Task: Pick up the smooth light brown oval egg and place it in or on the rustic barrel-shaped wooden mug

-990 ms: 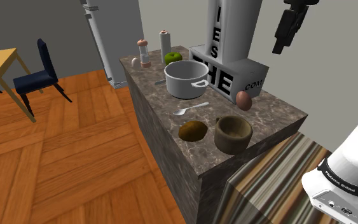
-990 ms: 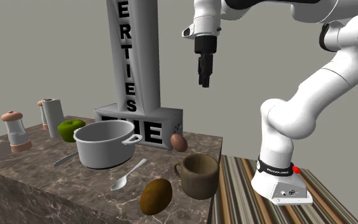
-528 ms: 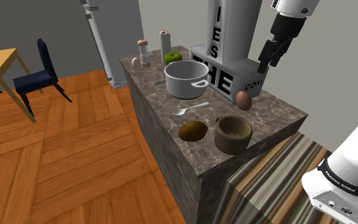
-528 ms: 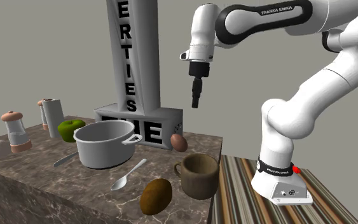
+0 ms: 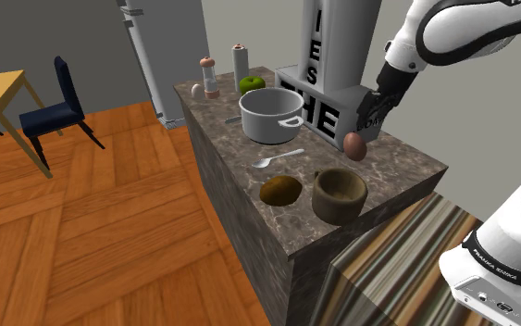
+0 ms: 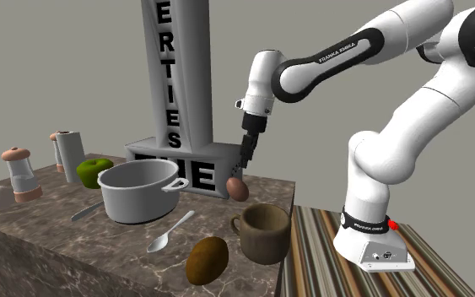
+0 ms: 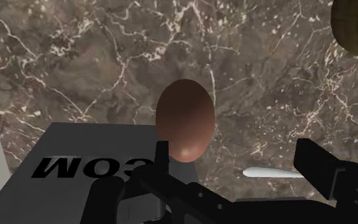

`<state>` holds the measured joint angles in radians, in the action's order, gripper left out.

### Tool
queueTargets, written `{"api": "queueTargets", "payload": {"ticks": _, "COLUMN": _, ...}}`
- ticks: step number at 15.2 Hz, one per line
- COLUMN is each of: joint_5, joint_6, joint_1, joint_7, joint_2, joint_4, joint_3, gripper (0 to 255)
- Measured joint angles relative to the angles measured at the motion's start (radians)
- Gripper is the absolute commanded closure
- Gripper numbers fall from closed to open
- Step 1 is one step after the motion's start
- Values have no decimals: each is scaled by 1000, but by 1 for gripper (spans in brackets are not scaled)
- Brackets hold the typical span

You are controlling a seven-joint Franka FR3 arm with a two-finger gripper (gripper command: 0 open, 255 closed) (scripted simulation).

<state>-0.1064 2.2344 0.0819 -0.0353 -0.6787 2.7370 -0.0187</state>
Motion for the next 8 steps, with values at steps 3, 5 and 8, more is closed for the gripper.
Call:
{"api": "queueTargets", "payload": {"ticks": 3, "joint_5": -20, "joint_6": 172, "joint_1": 11, "joint_7": 5, "joint_2": 91, "joint_4": 49, "joint_3": 12, "gripper": 0}}
{"api": "queueTargets", "payload": {"ticks": 5, "joint_5": -34, "joint_6": 272, "joint_1": 17, "joint_7": -3, "joint_2": 149, "joint_4": 70, "joint_3": 27, "gripper": 0}}
{"api": "queueTargets", "payload": {"ticks": 8, "joint_5": -45, "joint_6": 341, "joint_1": 12, "joint_7": -8, "joint_2": 199, "joint_4": 81, "joint_3": 31, "gripper": 0}}
